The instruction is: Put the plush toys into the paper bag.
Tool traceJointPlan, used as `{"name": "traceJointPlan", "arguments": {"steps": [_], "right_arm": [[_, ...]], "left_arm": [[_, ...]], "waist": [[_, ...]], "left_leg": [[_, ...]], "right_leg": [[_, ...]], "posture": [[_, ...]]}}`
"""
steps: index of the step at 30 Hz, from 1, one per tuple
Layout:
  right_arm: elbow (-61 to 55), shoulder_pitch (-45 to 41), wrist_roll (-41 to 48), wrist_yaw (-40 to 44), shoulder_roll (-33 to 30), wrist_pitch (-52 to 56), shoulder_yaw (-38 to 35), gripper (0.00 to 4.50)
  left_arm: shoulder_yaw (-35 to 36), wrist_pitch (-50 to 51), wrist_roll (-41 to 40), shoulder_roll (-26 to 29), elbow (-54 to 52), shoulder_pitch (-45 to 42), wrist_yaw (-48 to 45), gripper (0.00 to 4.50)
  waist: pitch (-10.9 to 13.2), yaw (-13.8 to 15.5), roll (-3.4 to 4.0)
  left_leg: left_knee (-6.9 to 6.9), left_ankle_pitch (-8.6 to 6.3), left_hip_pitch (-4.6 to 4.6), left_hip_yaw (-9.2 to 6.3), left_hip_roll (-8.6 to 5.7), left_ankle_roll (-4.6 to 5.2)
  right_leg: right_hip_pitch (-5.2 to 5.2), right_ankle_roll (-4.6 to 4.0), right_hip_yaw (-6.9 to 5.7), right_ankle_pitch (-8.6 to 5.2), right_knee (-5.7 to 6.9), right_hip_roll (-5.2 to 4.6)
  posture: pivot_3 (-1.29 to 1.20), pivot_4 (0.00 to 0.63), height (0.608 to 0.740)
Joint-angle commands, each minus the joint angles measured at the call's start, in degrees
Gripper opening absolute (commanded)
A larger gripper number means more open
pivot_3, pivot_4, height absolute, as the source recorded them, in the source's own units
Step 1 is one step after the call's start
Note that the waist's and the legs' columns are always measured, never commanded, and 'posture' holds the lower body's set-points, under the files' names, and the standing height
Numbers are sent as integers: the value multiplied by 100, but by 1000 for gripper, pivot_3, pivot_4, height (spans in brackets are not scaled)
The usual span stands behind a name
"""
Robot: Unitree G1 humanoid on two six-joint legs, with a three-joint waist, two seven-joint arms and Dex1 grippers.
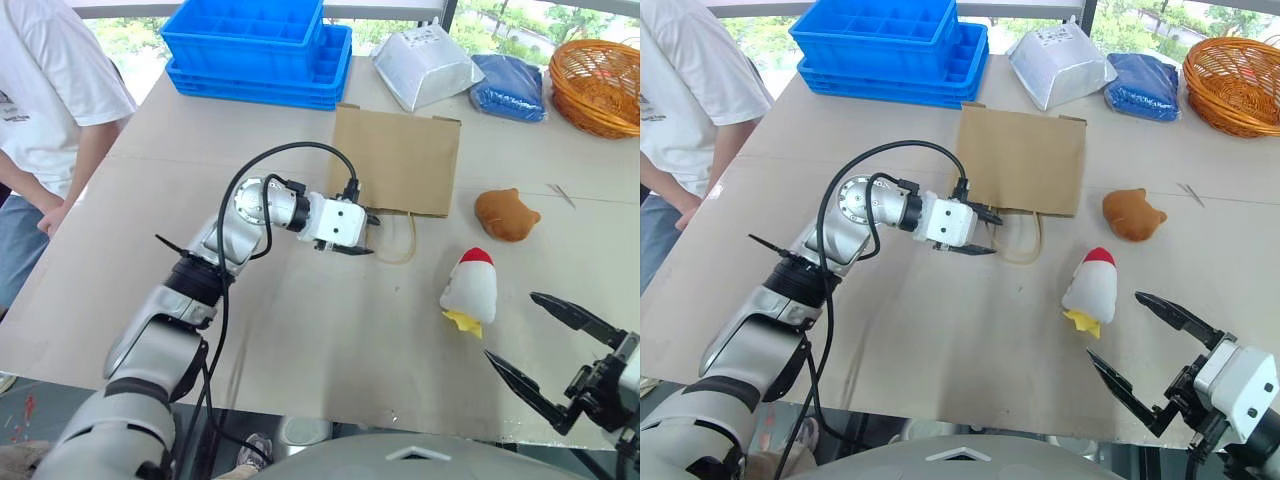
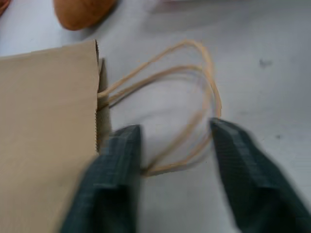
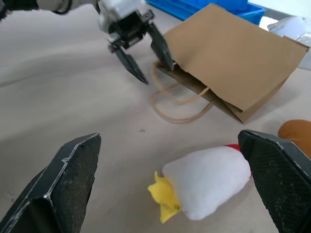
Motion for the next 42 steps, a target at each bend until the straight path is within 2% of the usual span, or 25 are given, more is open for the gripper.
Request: {"name": "traceJointPlan", "arguments": {"steps": [1,2,4,7,9,11,13,16,17,20,21,25,31,38,42], "right_arm": [[-129,36,-120,-88,24,-234,94,4500],[-130,31,-199,-116,26,-267,141,4500],[-156,-60,-550,-309,17,-268,313,4500],[-366,-375,-1200,-969,-89,276,689,4500],[-423,-768,-1194,-1281,-238,774,1011,4500],[-428,-1314,-807,-1541,-370,1309,1282,4083],[-428,-1866,-533,-1796,-518,1834,1532,3446],[-88,-3282,-255,-2370,-471,2816,1949,1967],[130,-3762,-232,-2515,-462,3109,2080,1815],[841,-5048,-144,-2614,-508,3880,2568,271],[1104,-5462,-187,-2628,-504,4054,2764,27],[2118,-6870,-541,-2452,-479,4409,3796,27],[3451,-8096,-1346,-2555,-96,4219,4779,27],[5147,-8429,-2460,-2181,170,2717,5757,27],[5717,-8343,-2853,-1793,131,1517,5962,27]], "left_arm": [[14,-588,118,-178,302,-207,26,350],[38,-642,117,-221,369,-227,35,95],[157,-393,-38,-284,336,-221,-32,95],[692,1742,-1185,-311,-570,-77,-287,95],[1097,3306,-2048,-231,-1290,-6,-271,95],[1485,4616,-2681,-81,-1872,35,-39,0],[1804,5618,-3079,77,-2291,52,254,0],[2416,7164,-3806,159,-2810,23,952,0],[2649,7593,-4097,109,-2951,-6,1183,0],[3198,8525,-4693,-100,-3362,-46,1895,0],[3309,8725,-4833,-134,-3533,-13,2083,0],[3875,9439,-5366,-575,-3855,-31,3023,0],[4363,9926,-5951,-1012,-4188,35,3969,0],[5028,9916,-6573,-1612,-4154,186,5164,0],[5499,9851,-7133,-1757,-4040,216,5864,0]], "waist": [[0,0,0],[0,-2,0],[0,-12,0],[0,-27,0],[1,-50,-1],[1,-95,-4],[1,-138,-2],[4,-162,-6],[5,-160,-5],[14,-140,-17],[16,-136,-24],[17,-155,-25],[18,-160,-26],[18,-163,-27],[18,-169,-27]], "left_leg": [[0,0,0,0,0,0],[0,0,0,-1,0,0],[0,0,1,-1,1,0],[1,0,0,-1,3,0],[6,0,-3,-4,5,0],[11,1,-4,-8,7,-1],[21,1,-6,-18,8,-2],[46,1,-6,-31,7,-3],[57,1,-6,-31,7,-2],[74,1,-9,-37,-1,-1],[74,1,-8,-45,-6,-1],[75,1,-8,-46,-15,-1],[77,2,-11,-50,-16,-3],[77,3,-11,-50,-16,-5],[77,3,-10,-48,-17,-6]], "right_leg": [[0,-1,-1,1,0,0],[0,-1,-1,0,0,0],[0,-1,-1,1,1,1],[-2,0,0,0,5,2],[-4,1,0,-1,11,1],[-5,1,0,-1,13,1],[-3,1,4,-1,17,3],[0,0,10,-1,38,8],[0,0,12,-2,47,8],[-1,1,20,-2,71,3],[1,0,26,-1,75,4],[0,-21,59,11,81,11],[-1,-22,87,12,86,26],[-1,-22,95,12,85,27],[-1,-22,98,13,84,27]], "posture": [[0,150,740],[0,150,740],[0,150,740],[0,150,740],[0,150,740],[0,150,740],[0,150,740],[0,150,740],[0,150,740],[0,150,740],[0,150,740],[0,150,740],[0,150,740],[0,150,740],[0,150,740]]}}
